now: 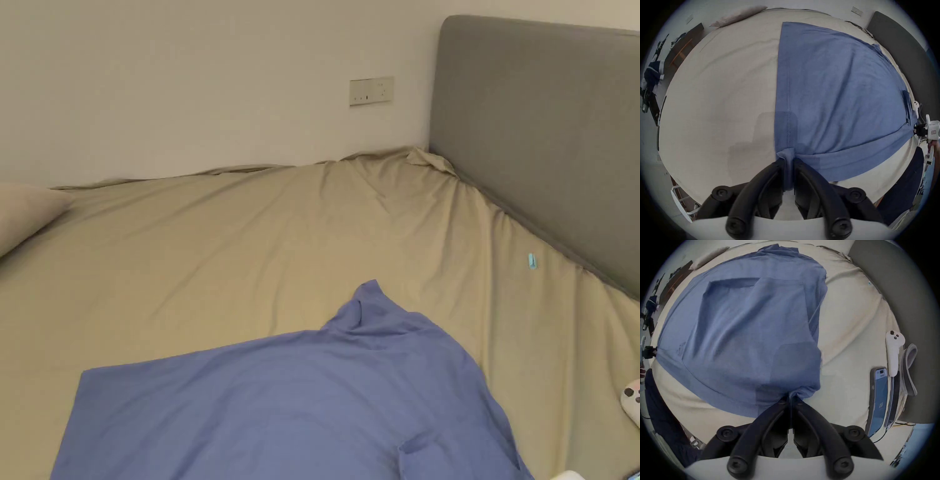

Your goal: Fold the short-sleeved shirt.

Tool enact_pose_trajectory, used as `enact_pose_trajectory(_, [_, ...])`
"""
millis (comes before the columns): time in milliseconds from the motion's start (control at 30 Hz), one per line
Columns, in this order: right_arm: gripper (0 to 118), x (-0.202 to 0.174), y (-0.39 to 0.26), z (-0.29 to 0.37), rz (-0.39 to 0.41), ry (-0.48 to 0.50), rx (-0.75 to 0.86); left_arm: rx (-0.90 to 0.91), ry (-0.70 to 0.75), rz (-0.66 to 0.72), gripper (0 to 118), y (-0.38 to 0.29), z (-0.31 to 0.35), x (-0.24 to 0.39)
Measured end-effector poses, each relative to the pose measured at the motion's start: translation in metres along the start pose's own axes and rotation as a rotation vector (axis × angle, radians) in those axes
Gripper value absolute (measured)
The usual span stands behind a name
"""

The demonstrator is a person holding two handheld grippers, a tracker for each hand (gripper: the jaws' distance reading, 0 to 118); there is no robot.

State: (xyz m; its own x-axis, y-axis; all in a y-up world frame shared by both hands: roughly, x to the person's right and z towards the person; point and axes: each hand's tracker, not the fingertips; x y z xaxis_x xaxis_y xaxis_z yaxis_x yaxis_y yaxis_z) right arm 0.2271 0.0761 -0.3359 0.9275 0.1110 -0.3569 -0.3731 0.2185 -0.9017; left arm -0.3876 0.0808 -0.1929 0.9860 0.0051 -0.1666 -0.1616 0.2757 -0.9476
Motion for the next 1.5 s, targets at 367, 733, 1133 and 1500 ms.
enact_pose_trajectory(367, [115,-0.048,-0.025,0.226,-0.156,-0.007,0.762,0.618,-0.317,0.235,118,-0.01,0.174,0.011])
enact_pose_trajectory(733, [2,-0.135,-0.021,0.205,-0.187,0.346,0.747,0.412,-0.156,0.173,9,-0.034,0.109,0.049])
enact_pose_trajectory(1133, [2,-0.092,-0.026,0.204,-0.178,0.294,0.75,0.038,0.111,0.111,117,0.002,-0.008,0.005])
enact_pose_trajectory(1500, [2,-0.054,-0.012,0.14,-0.081,0.068,0.496,0.118,-0.025,0.095,3,0.007,0.013,0.017])
